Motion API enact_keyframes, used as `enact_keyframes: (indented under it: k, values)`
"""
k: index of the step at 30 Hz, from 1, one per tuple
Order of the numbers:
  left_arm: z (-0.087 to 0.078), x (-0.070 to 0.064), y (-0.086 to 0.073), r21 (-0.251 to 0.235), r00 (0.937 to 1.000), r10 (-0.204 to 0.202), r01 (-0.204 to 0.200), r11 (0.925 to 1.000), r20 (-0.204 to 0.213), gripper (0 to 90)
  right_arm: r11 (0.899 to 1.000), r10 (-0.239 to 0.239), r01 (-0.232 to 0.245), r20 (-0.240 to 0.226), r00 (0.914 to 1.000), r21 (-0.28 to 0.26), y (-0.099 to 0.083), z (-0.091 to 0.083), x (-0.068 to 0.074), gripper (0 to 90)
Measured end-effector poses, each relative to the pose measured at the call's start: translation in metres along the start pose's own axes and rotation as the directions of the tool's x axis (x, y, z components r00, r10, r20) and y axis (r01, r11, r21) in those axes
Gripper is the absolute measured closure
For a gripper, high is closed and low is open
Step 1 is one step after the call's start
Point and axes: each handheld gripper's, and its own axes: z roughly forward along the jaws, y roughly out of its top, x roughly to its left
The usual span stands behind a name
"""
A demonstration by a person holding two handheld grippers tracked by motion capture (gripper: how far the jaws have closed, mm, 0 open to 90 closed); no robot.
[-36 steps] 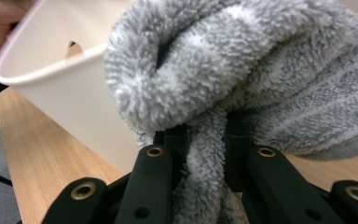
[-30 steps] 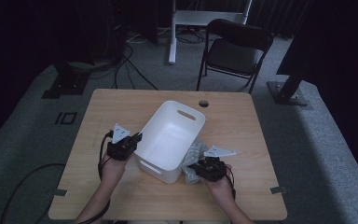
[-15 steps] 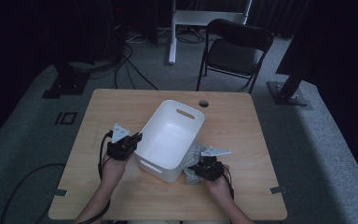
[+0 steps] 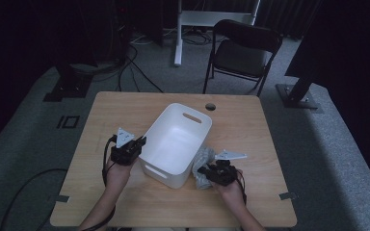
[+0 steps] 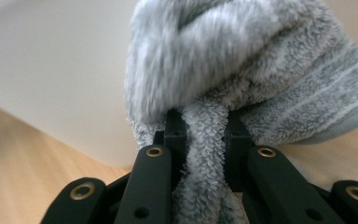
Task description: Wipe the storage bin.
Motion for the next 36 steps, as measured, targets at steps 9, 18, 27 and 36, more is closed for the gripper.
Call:
enact_keyframes:
  k: [9,18,27,36]
  values:
    - [0.000,-0.001,0.000,0.001,1.0000,-0.001,0.001,1.0000,-0.007,87.5,0.984,-0.067,0.053,-0.076,0.9948,-0.168,0.019,-0.049,0.029,77.0]
    - [0.000,0.000,0.000,-0.001,0.9999,-0.003,0.003,1.0000,0.013,87.6,0.987,-0.136,0.129,-0.062,0.9888,-0.100,0.014,-0.024,0.050,77.1]
    - [0.000,0.002,0.000,-0.001,0.9994,0.002,-0.002,1.0000,0.035,87.2,0.994,-0.108,0.107,-0.050,0.9929,-0.023,0.004,-0.005,0.038,77.0]
    - [0.000,0.002,0.000,-0.002,0.9993,-0.008,0.009,1.0000,0.036,87.2,0.996,-0.084,0.085,-0.038,0.9957,0.016,-0.003,0.005,0.030,76.9]
